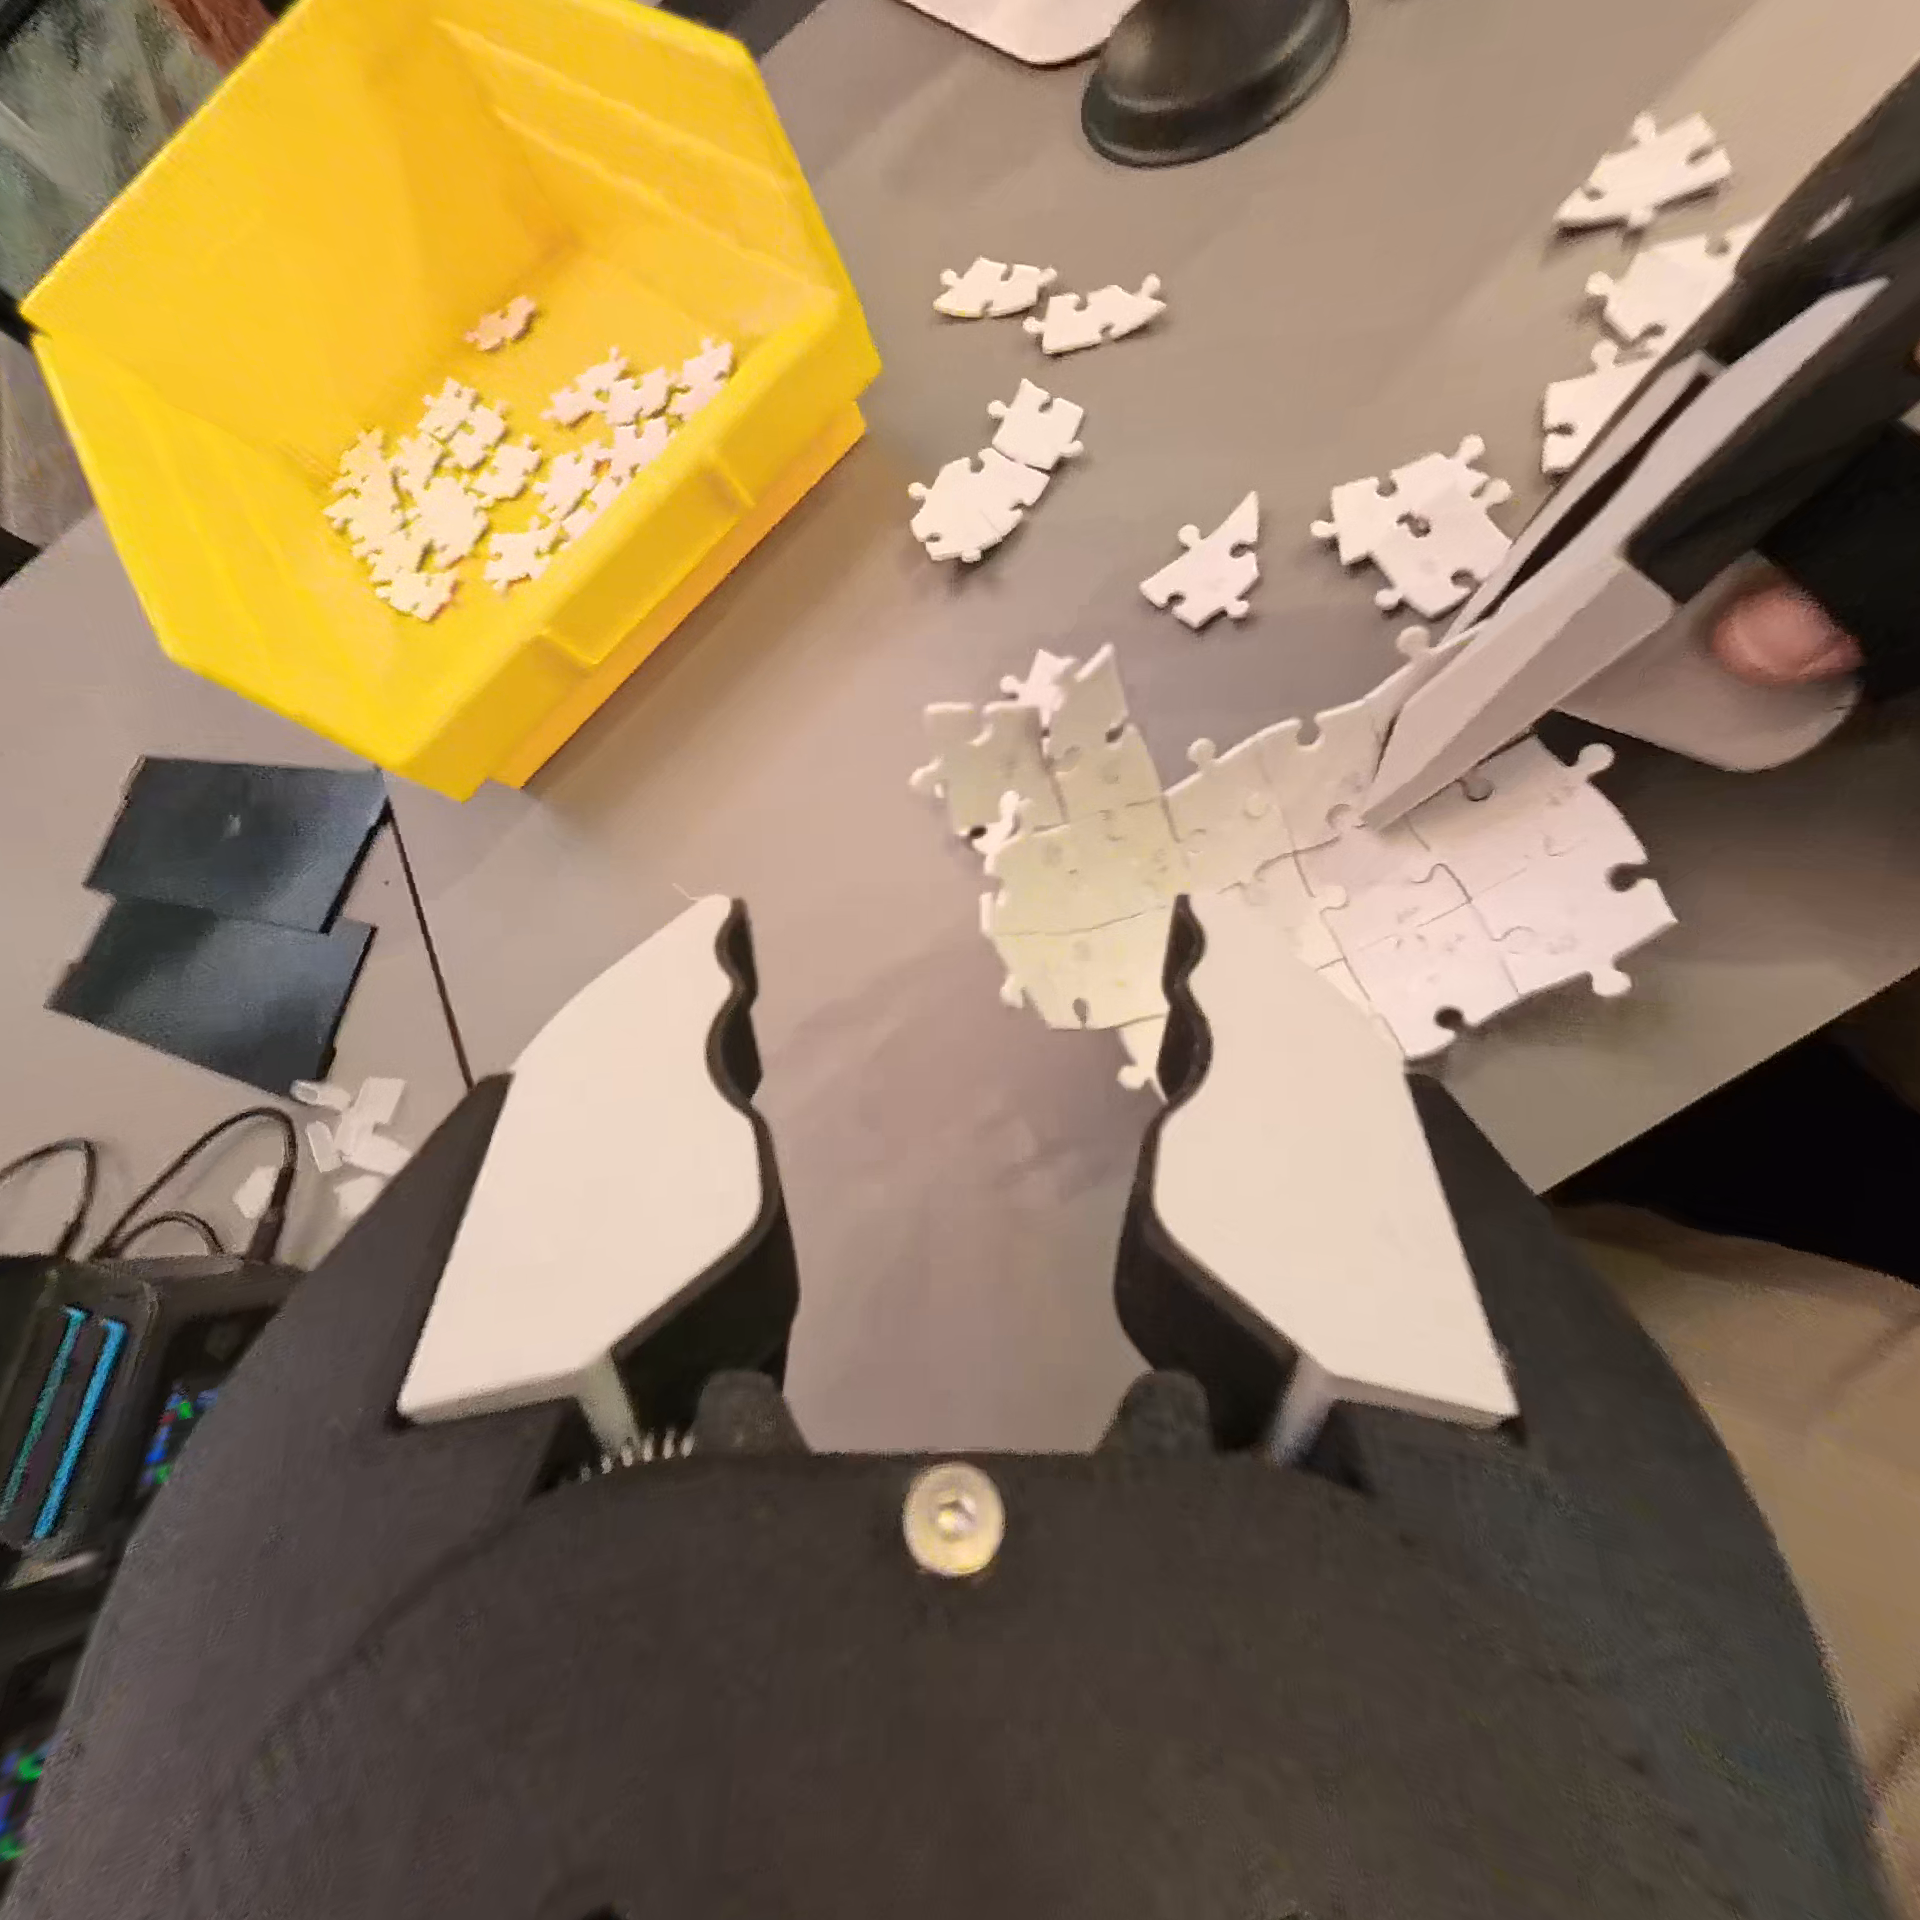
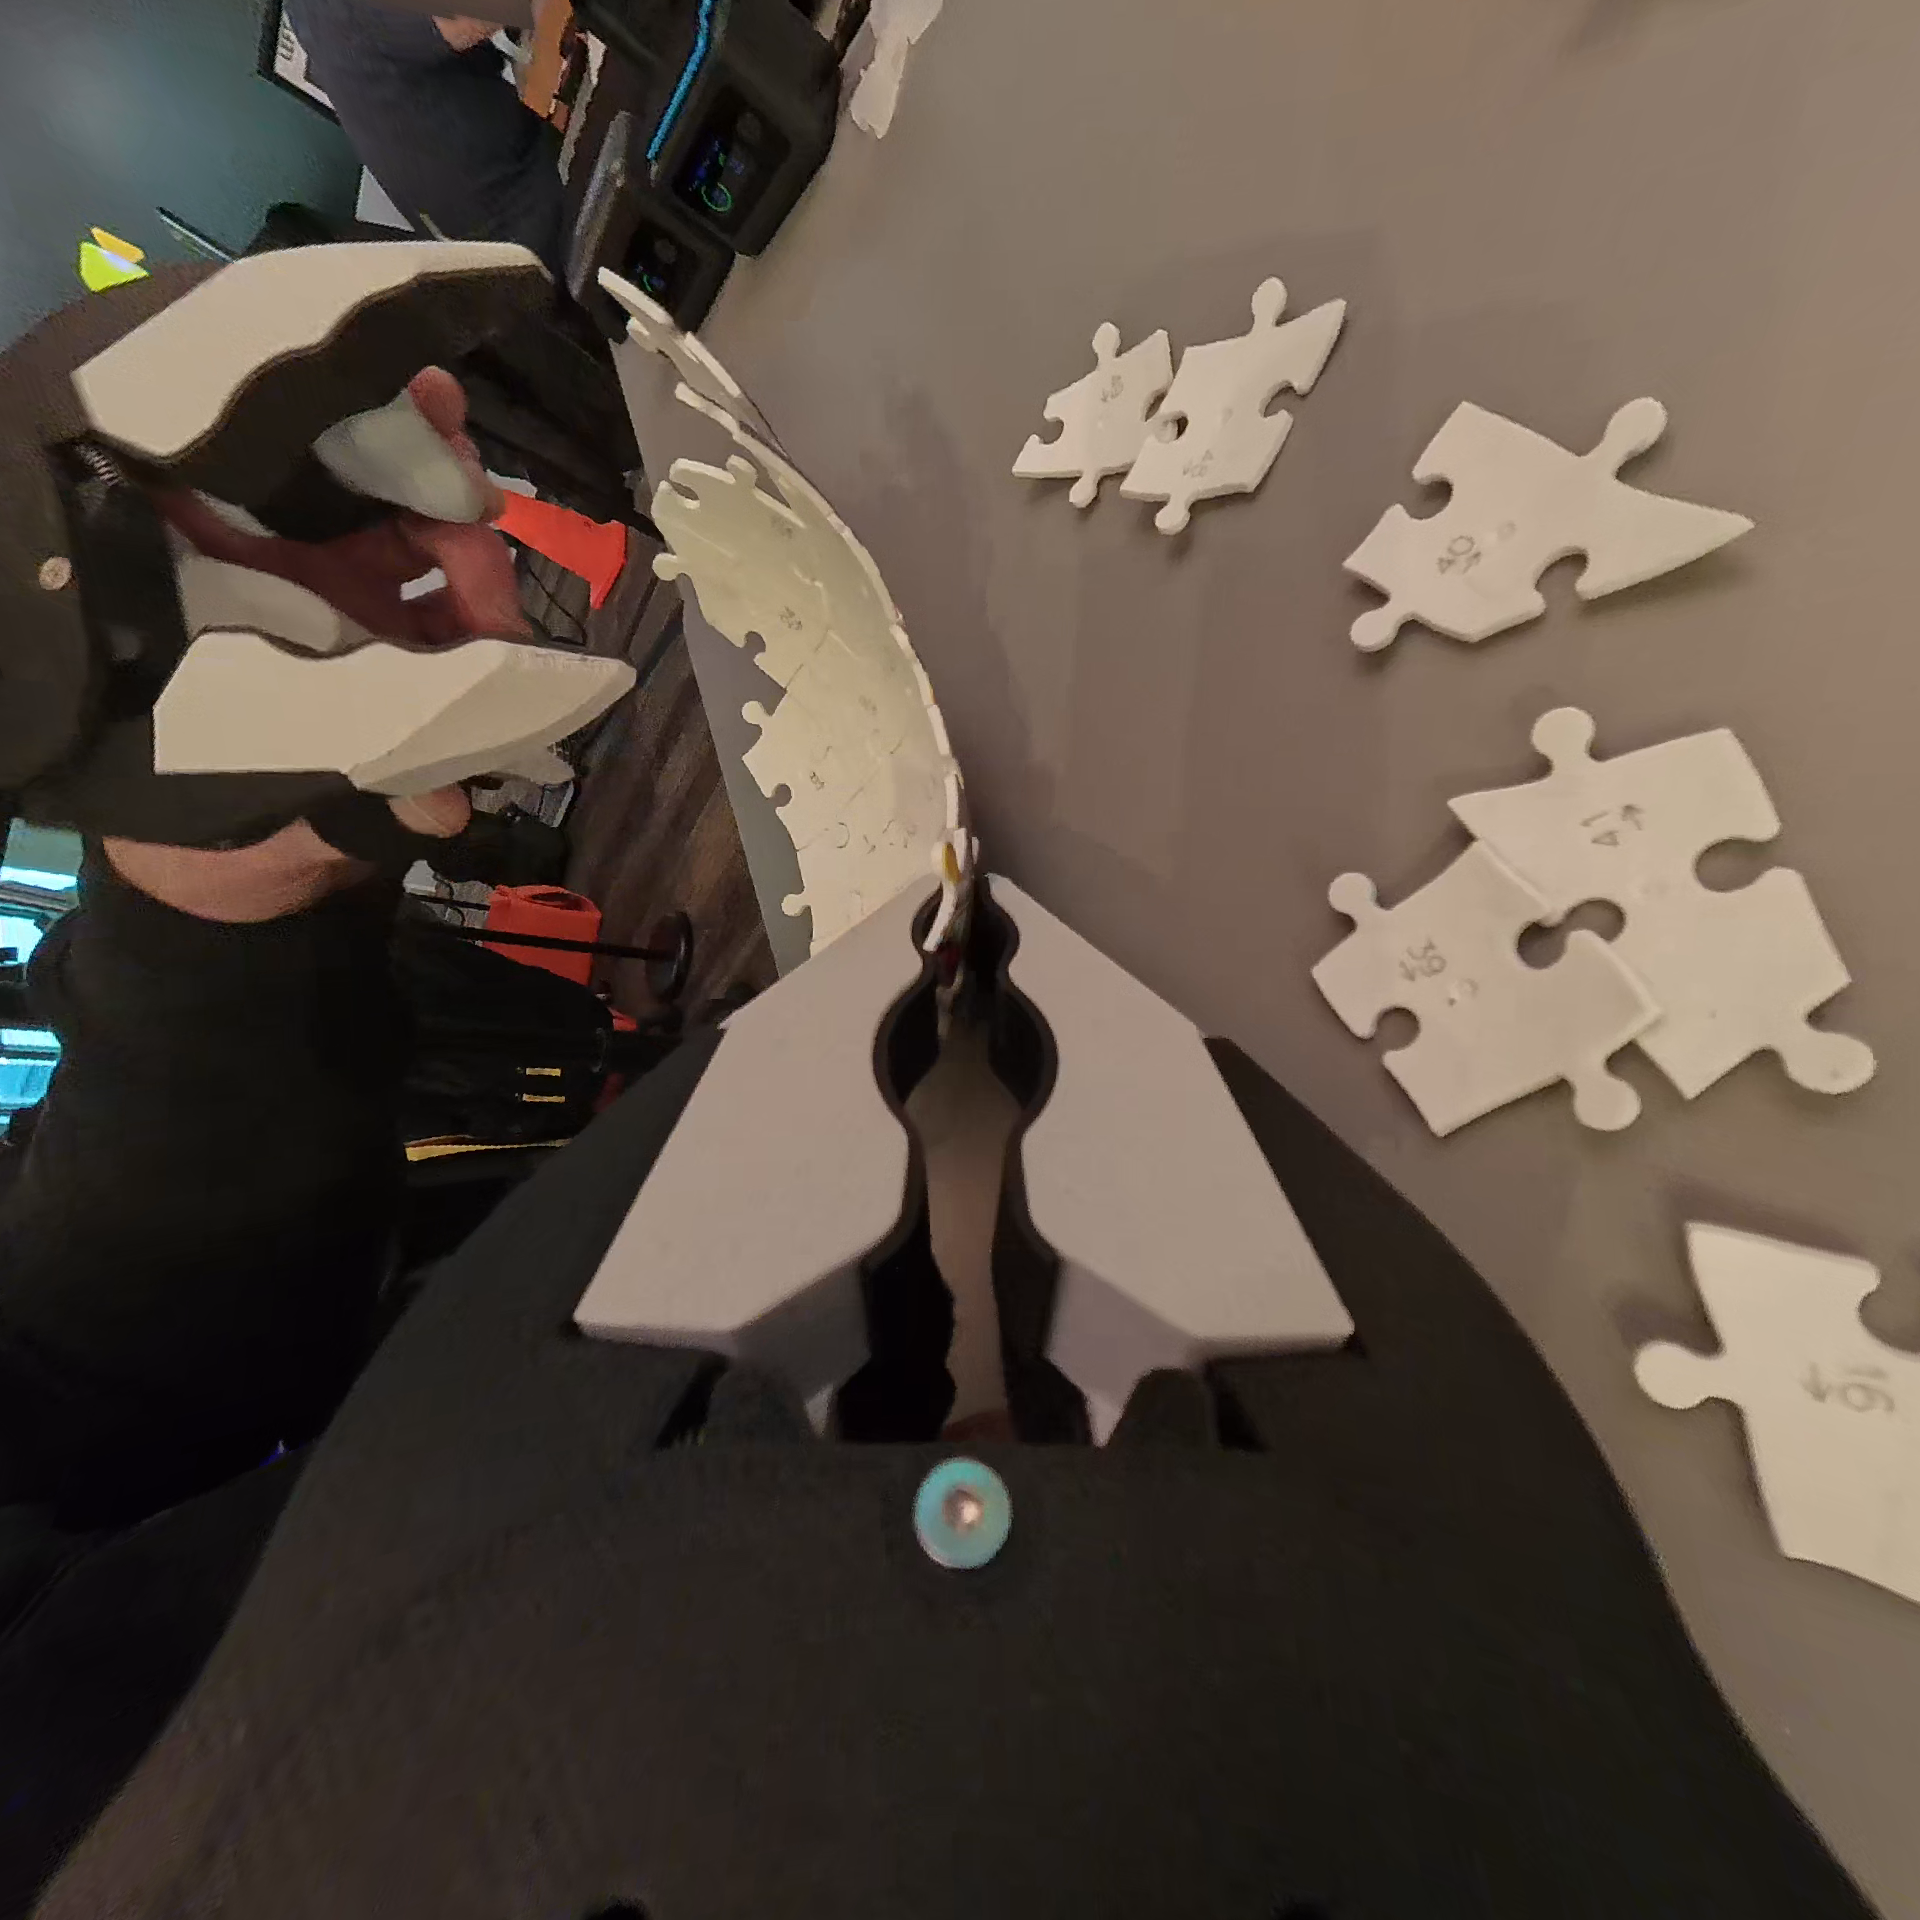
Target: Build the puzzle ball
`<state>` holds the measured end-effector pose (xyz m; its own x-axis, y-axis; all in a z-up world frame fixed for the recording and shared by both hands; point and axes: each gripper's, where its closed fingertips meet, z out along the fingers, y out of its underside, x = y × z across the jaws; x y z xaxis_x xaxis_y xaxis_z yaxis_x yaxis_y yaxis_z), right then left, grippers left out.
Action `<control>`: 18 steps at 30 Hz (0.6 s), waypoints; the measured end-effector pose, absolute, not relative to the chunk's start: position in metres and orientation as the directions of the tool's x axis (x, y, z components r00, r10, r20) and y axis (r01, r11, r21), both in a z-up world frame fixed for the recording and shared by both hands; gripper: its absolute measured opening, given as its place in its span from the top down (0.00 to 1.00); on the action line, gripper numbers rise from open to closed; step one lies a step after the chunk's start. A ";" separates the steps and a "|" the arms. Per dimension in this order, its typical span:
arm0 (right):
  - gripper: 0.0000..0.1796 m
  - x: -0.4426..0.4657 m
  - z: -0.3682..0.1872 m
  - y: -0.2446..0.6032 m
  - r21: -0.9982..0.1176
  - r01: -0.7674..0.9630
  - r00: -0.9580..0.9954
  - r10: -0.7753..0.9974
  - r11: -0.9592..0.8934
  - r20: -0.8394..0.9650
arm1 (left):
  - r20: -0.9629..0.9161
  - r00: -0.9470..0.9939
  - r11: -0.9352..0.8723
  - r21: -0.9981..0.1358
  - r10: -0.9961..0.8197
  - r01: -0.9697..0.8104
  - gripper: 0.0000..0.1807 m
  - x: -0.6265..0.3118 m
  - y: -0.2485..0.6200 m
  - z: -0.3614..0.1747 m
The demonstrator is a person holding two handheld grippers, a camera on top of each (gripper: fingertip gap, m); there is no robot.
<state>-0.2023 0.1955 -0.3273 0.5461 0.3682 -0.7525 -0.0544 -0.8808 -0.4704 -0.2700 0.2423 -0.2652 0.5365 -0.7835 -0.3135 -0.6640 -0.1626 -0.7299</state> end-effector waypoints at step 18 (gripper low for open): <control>1.00 -0.210 -0.303 0.195 -0.642 0.038 0.481 0.577 -0.766 -0.660 | 0.387 0.367 -0.521 -0.745 -0.846 -0.416 0.67 -0.226 0.212 -0.295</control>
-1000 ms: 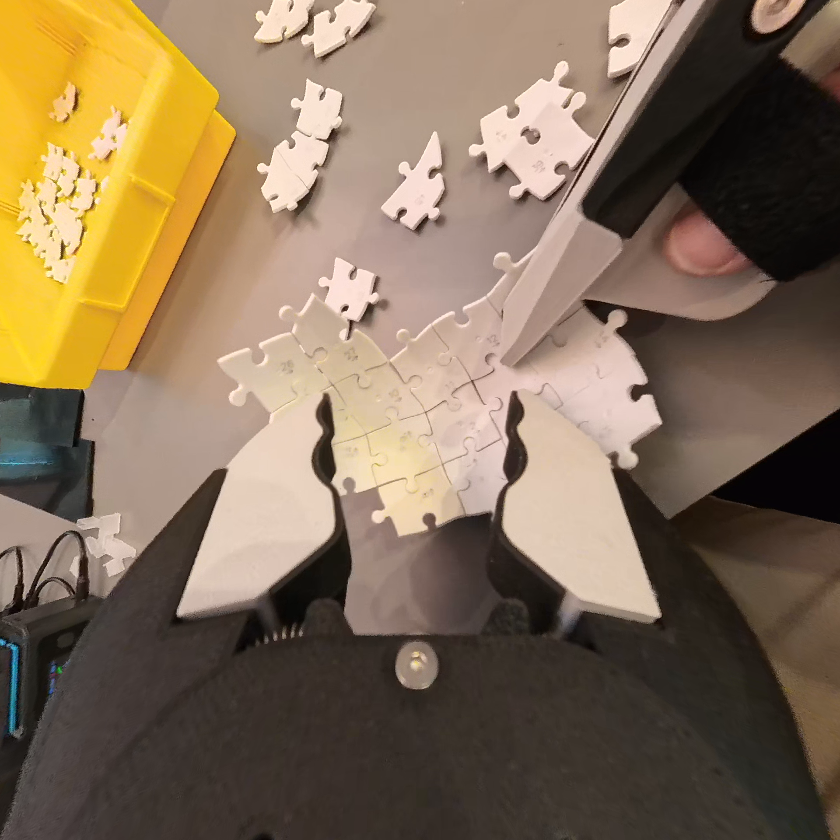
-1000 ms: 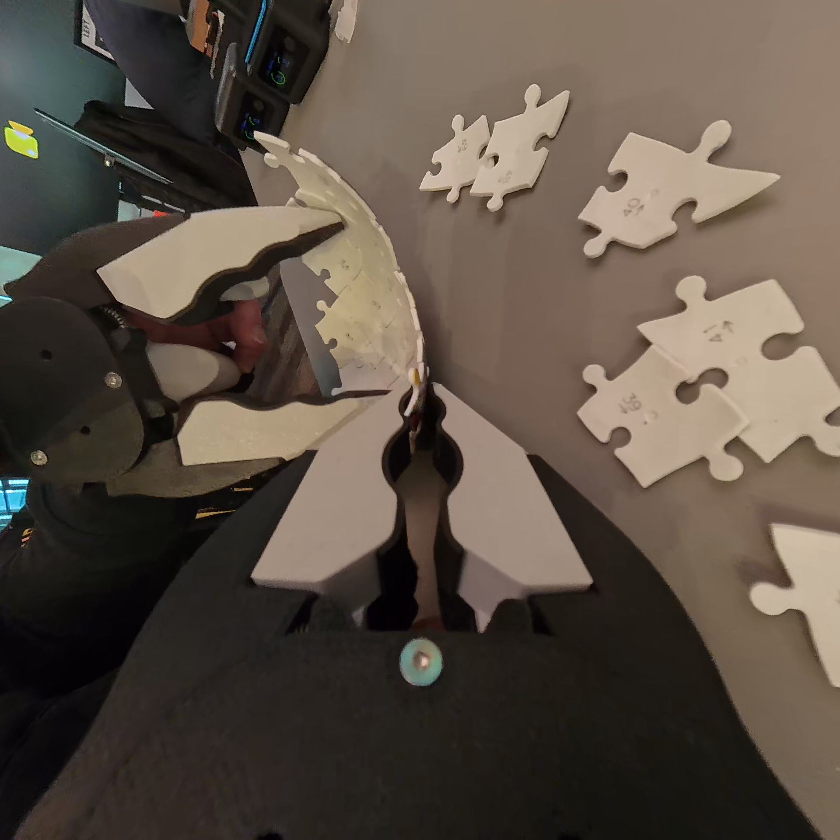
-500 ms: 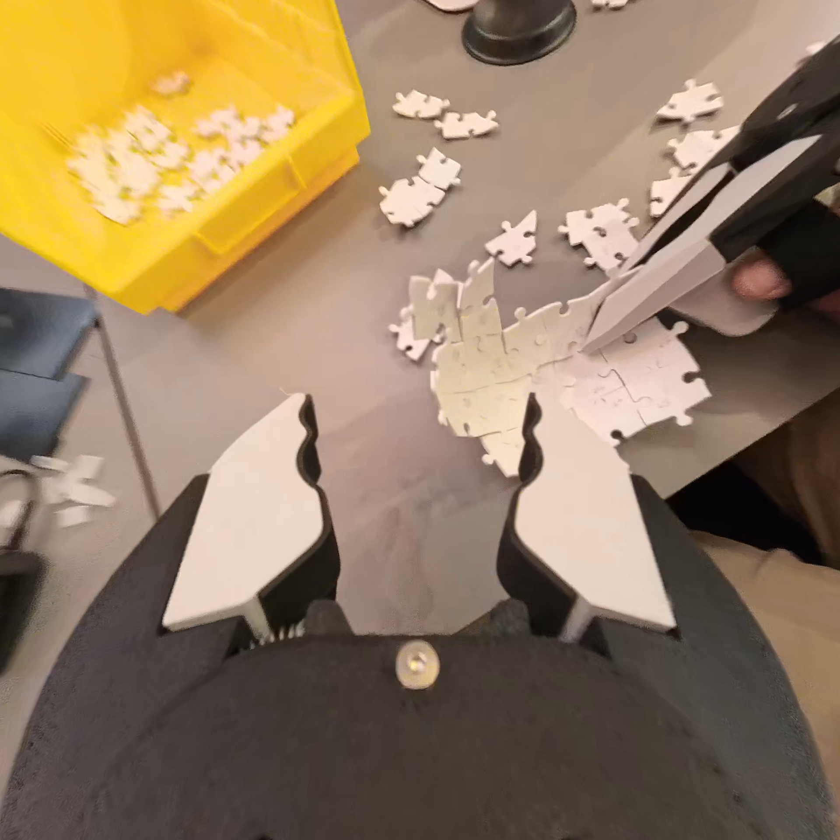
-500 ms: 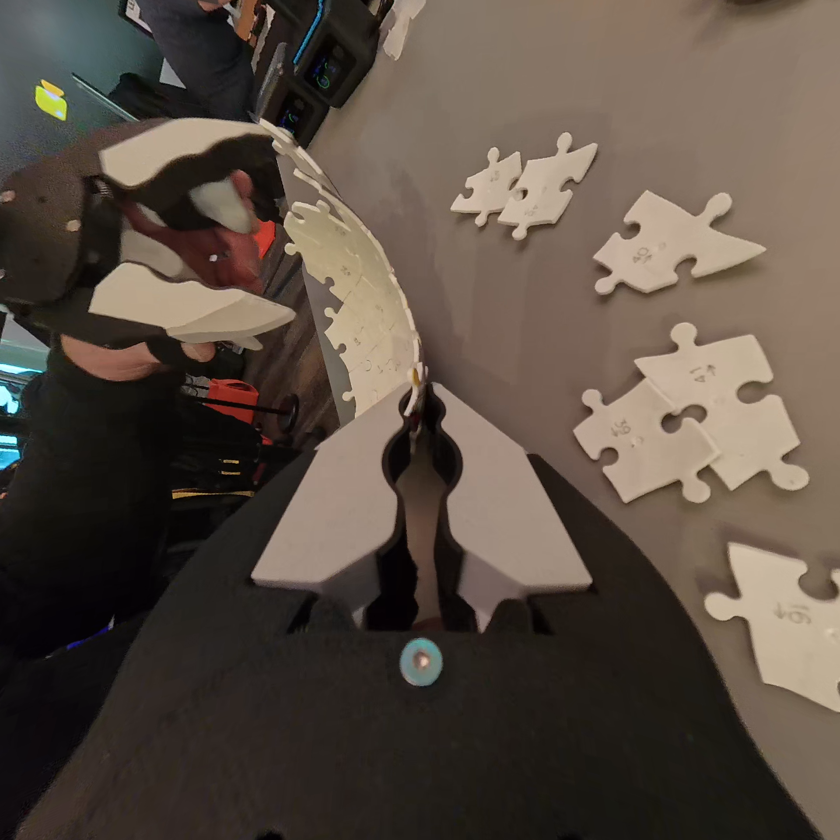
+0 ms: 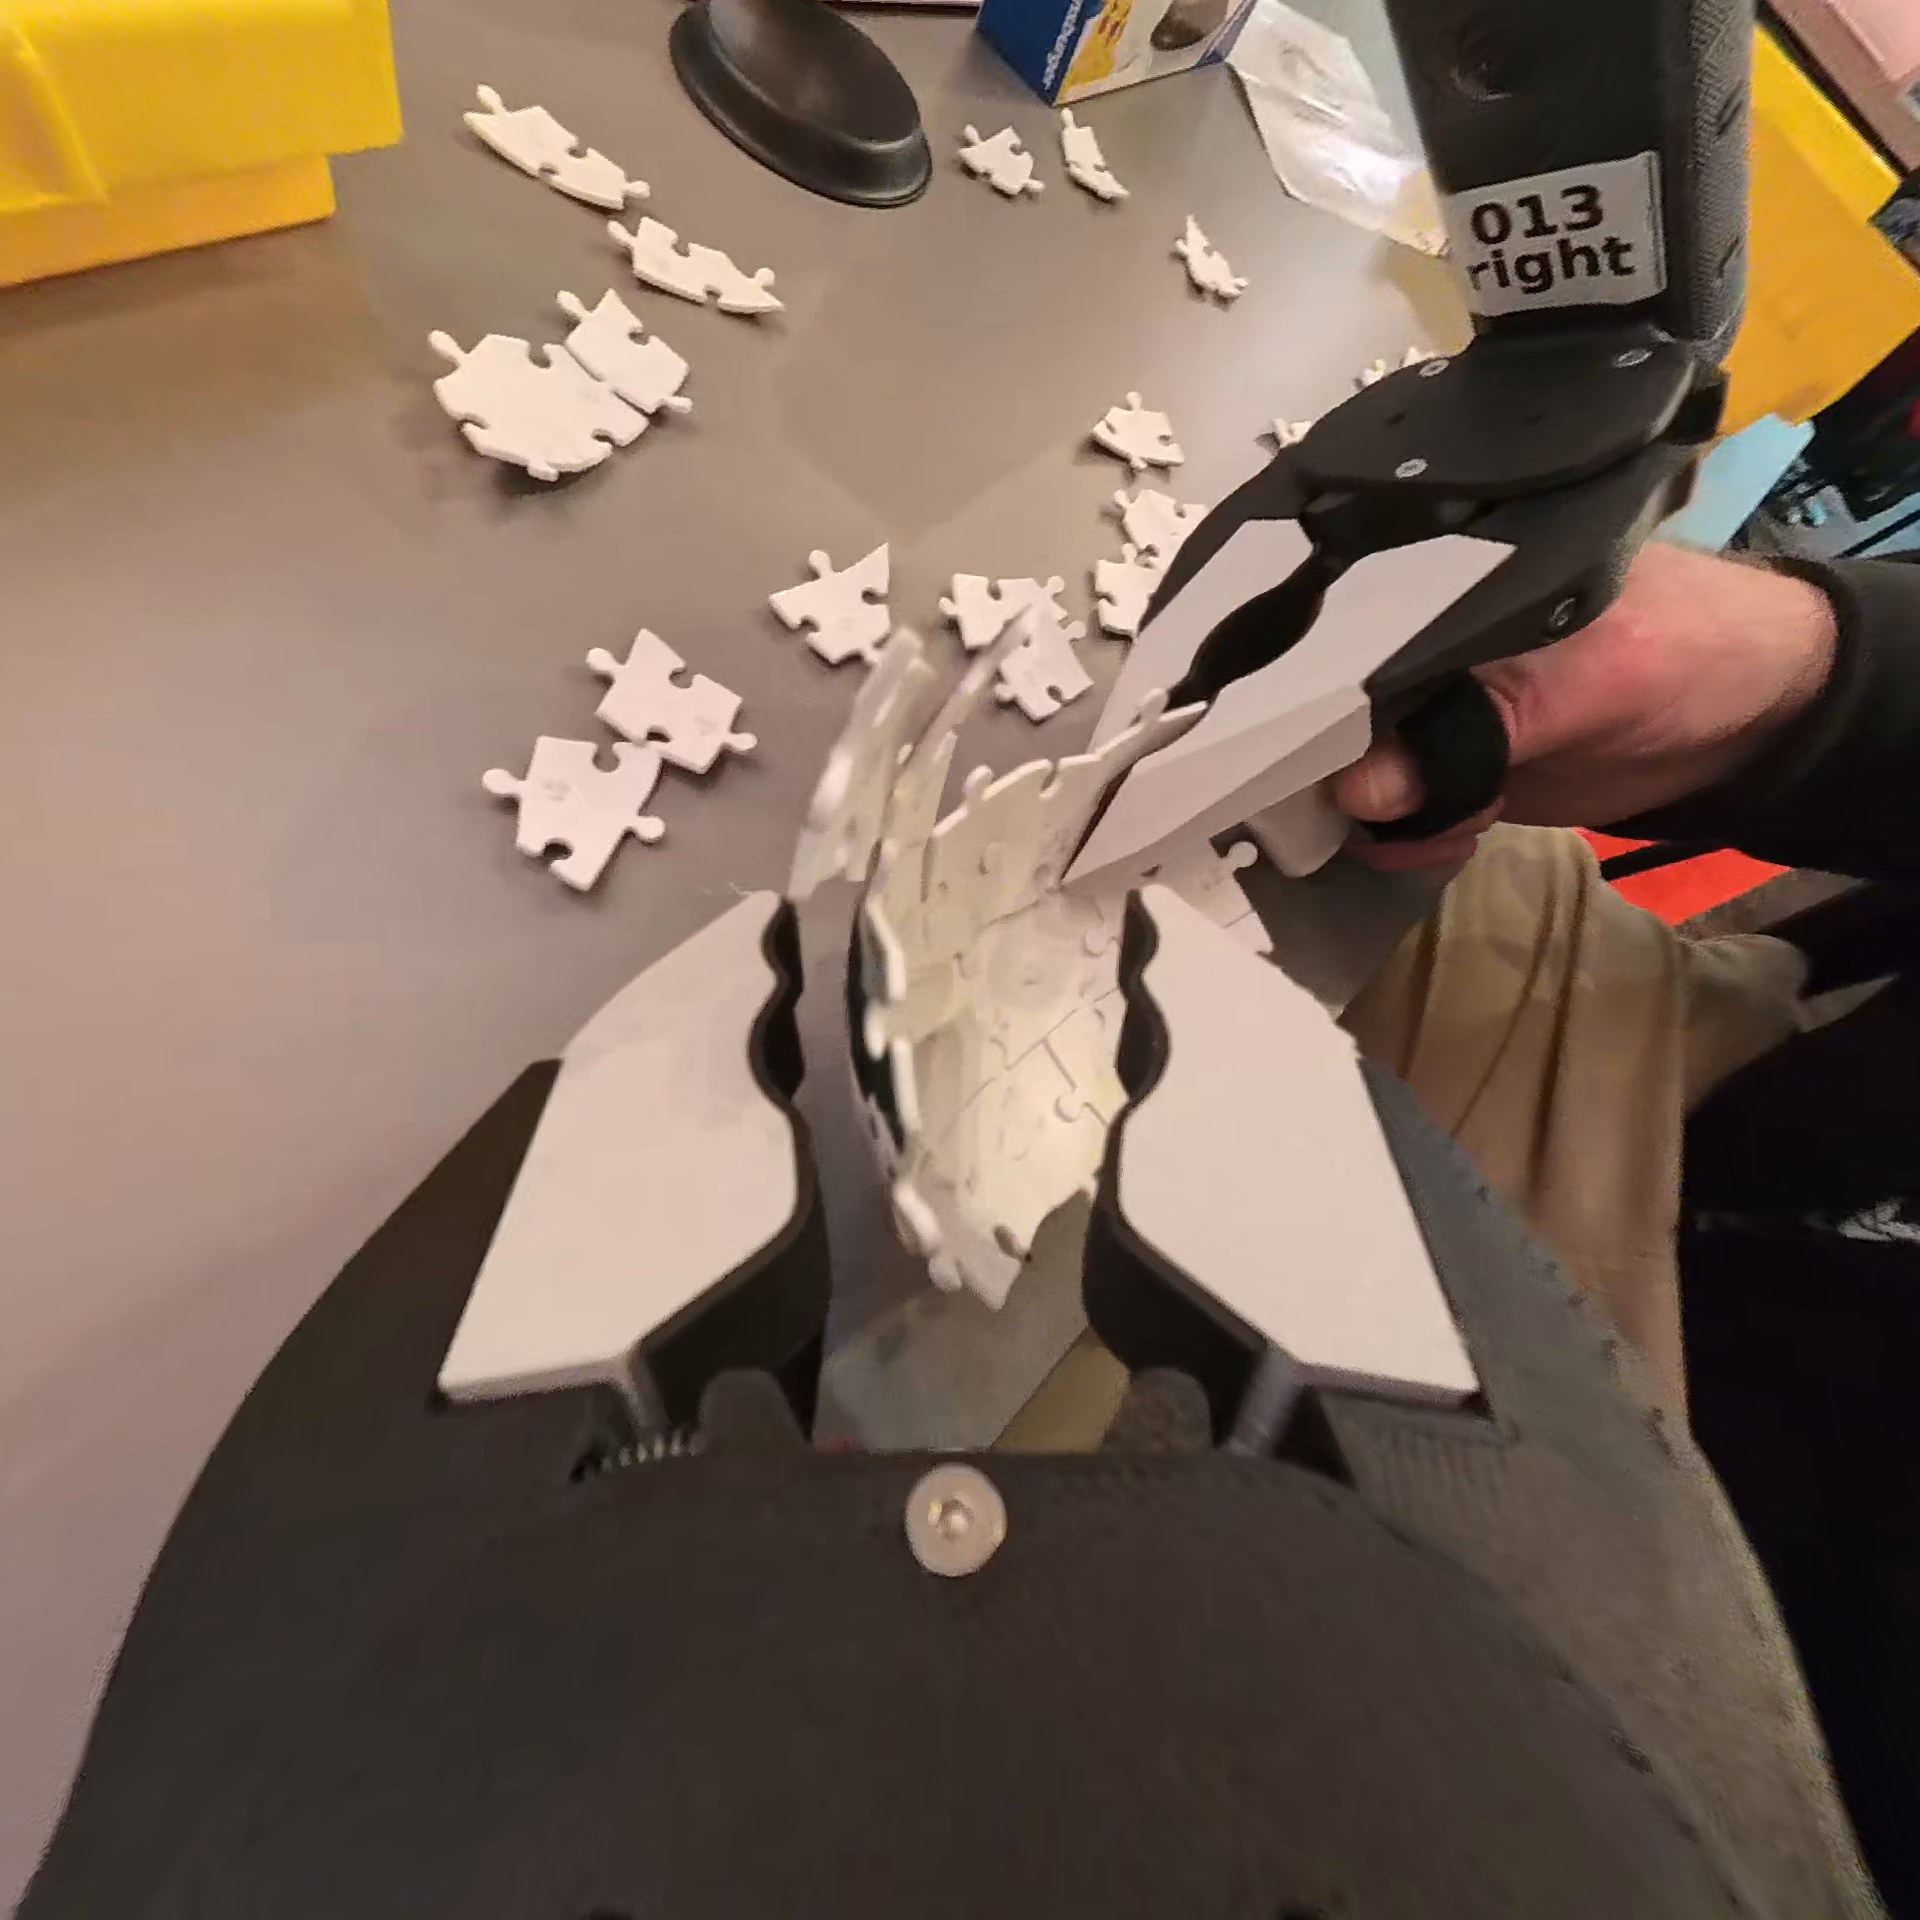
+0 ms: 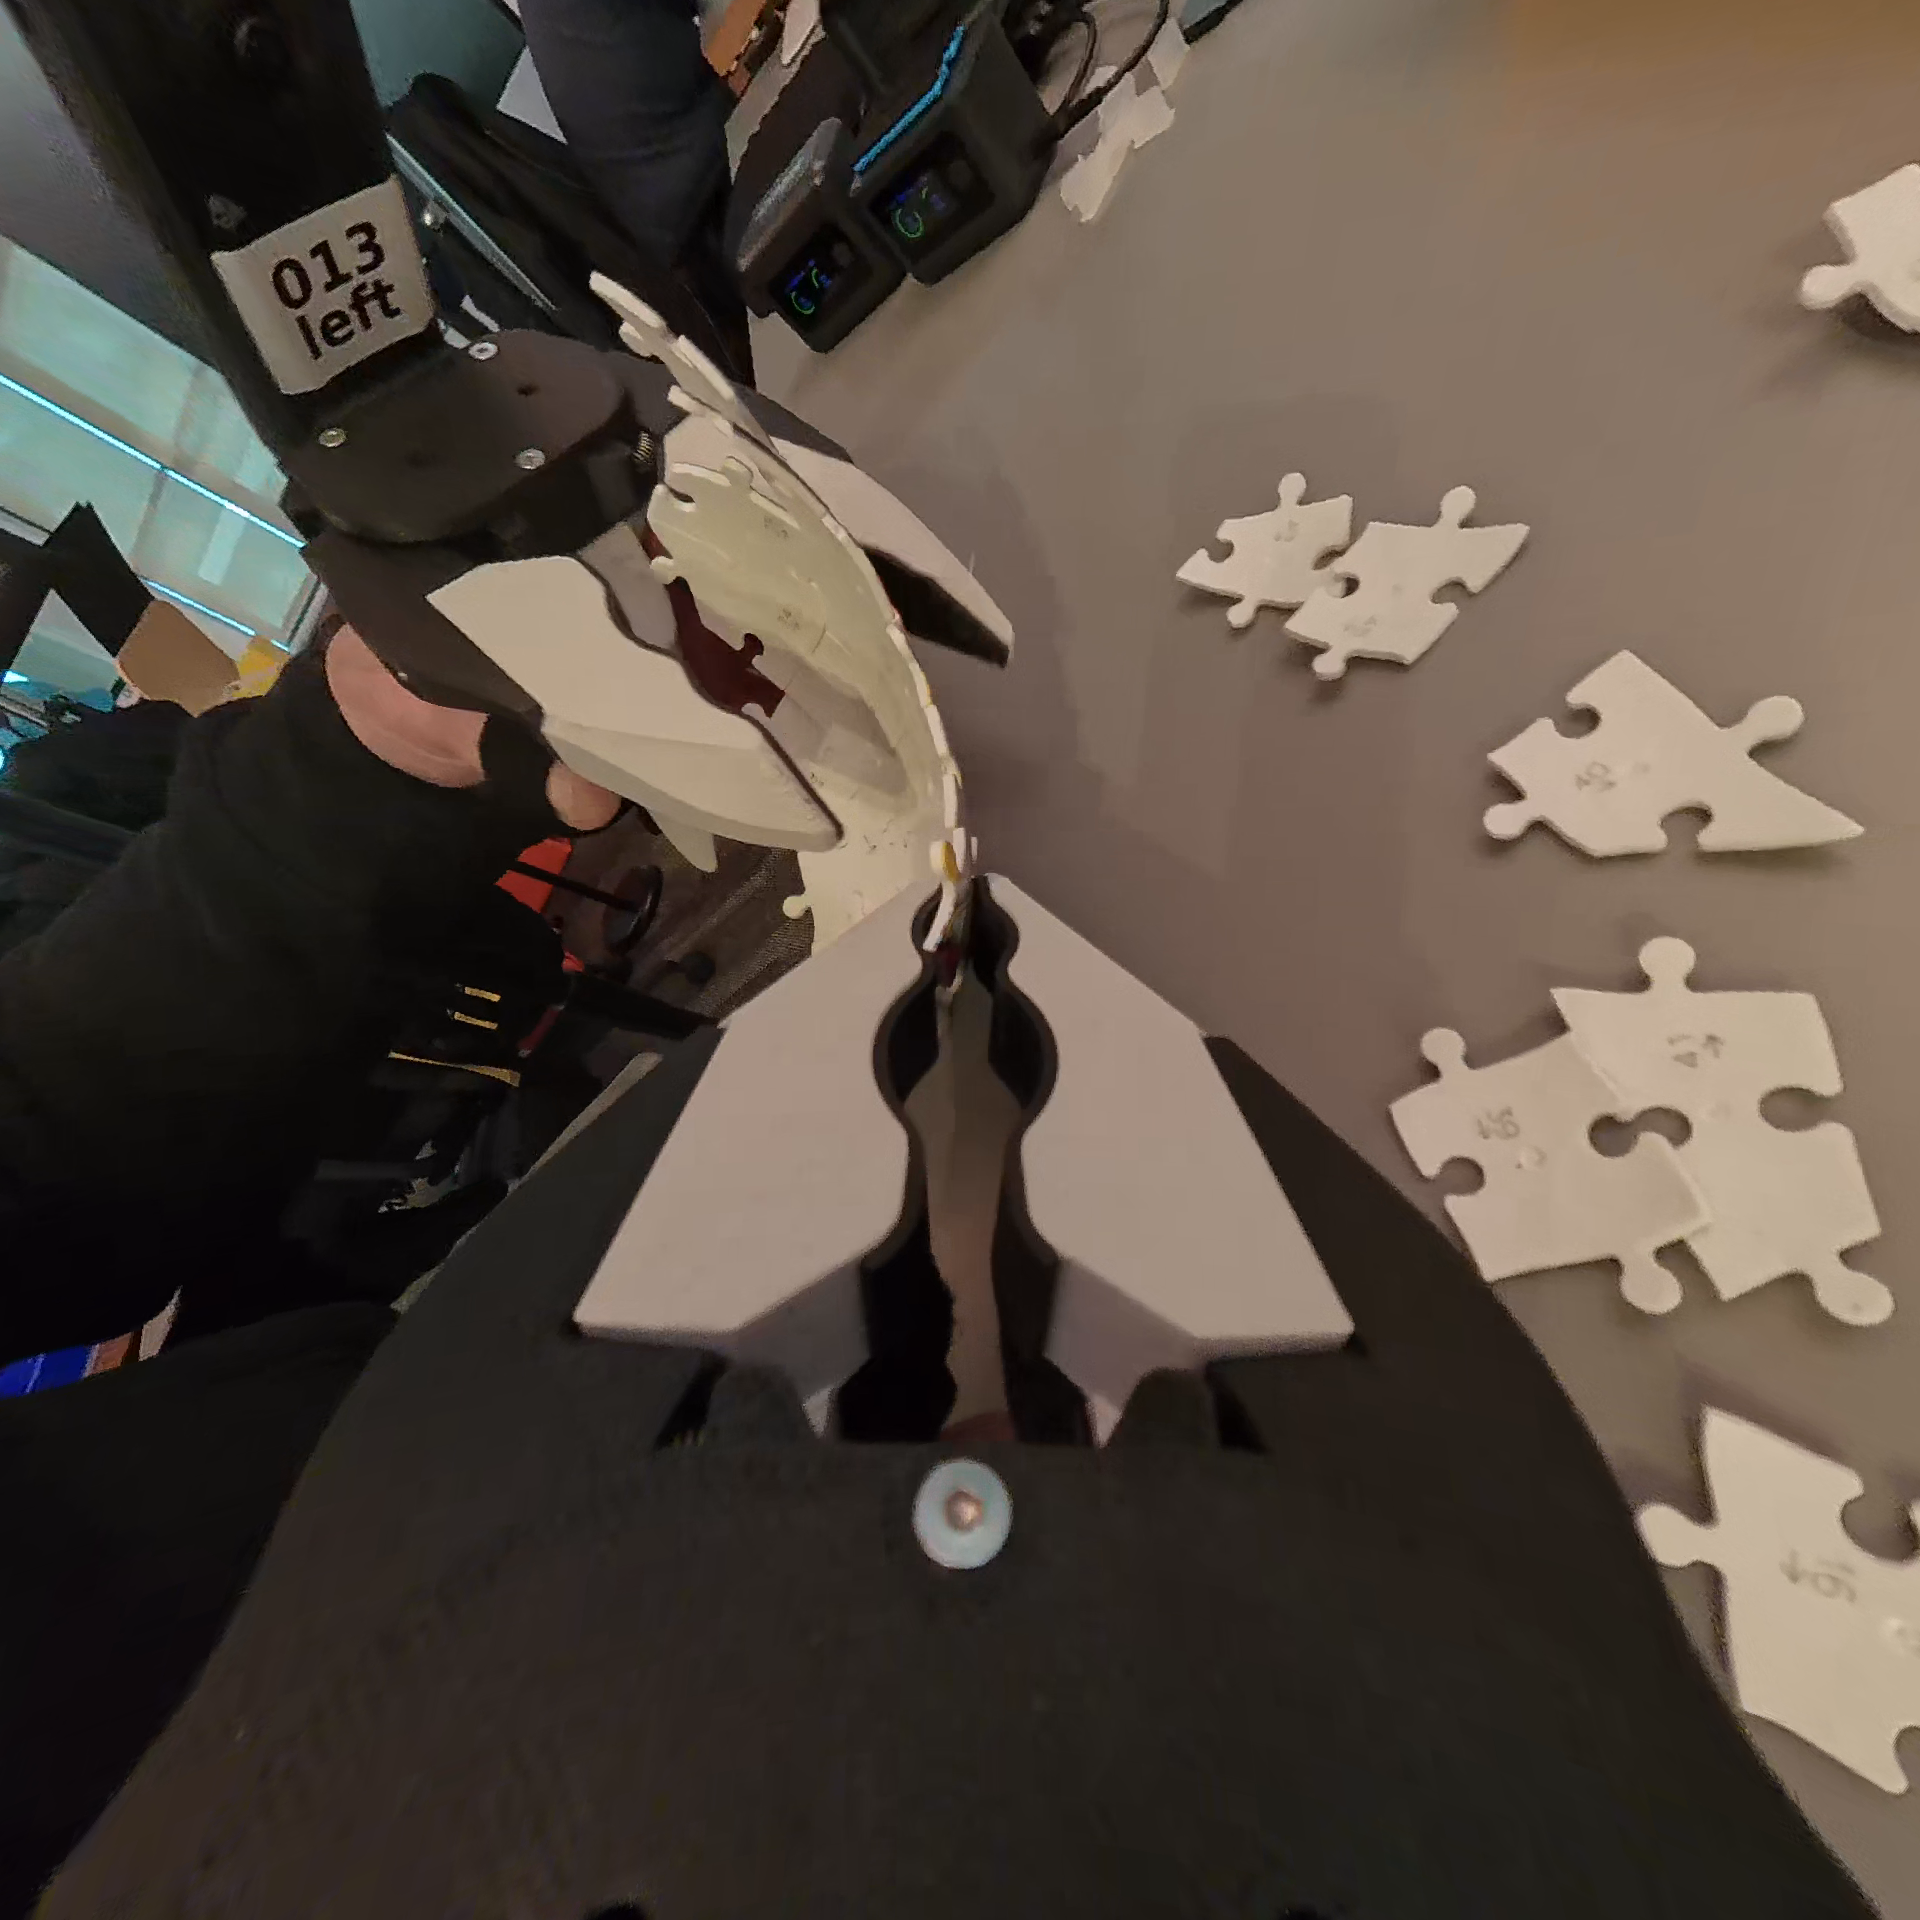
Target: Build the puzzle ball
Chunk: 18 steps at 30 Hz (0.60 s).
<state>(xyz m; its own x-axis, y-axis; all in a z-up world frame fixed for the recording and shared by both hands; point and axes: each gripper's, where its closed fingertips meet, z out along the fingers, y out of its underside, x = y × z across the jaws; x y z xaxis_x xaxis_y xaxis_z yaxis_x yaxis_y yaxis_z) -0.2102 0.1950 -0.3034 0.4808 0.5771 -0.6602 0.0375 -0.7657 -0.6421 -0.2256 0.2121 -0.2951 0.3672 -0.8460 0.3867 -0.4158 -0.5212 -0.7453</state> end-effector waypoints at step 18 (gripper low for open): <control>1.00 -0.214 -0.287 0.193 -0.720 0.071 0.460 0.664 -0.690 -0.590 | 0.465 0.307 -0.556 -0.728 -0.830 -0.401 0.93 -0.220 0.202 -0.289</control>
